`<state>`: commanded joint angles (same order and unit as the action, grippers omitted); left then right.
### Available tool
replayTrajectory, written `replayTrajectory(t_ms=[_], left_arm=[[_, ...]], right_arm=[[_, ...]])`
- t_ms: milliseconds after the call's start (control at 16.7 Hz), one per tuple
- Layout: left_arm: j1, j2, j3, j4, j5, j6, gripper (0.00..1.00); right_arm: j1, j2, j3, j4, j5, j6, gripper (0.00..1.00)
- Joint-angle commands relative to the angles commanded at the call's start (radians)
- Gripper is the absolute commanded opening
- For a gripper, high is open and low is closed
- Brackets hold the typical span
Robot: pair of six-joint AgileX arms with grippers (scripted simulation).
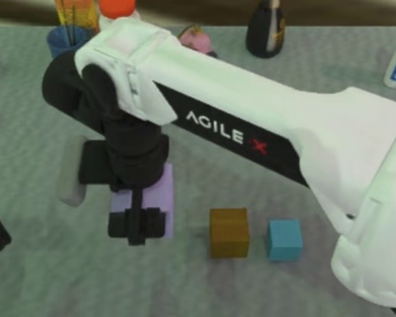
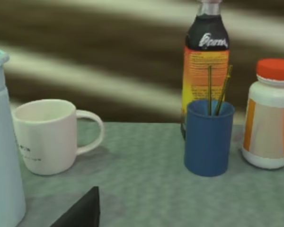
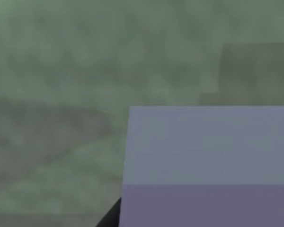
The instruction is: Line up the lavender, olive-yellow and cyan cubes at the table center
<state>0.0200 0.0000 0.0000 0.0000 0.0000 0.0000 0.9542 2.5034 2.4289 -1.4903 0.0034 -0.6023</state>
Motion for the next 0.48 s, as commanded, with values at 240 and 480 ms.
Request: replayTrajectory(t_ms=[240, 480], left_arm=[[0.000, 0.000, 0.000, 0.000, 0.000, 0.000, 1.00], [0.000, 0.000, 0.000, 0.000, 0.000, 0.000, 1.00]], right_arm=[[-0.002, -0.007, -0.019, 0.019, 0.000, 0.002, 0.00], [-0.001, -0.014, -0.162, 0.153, 0.000, 0.003, 0.00]])
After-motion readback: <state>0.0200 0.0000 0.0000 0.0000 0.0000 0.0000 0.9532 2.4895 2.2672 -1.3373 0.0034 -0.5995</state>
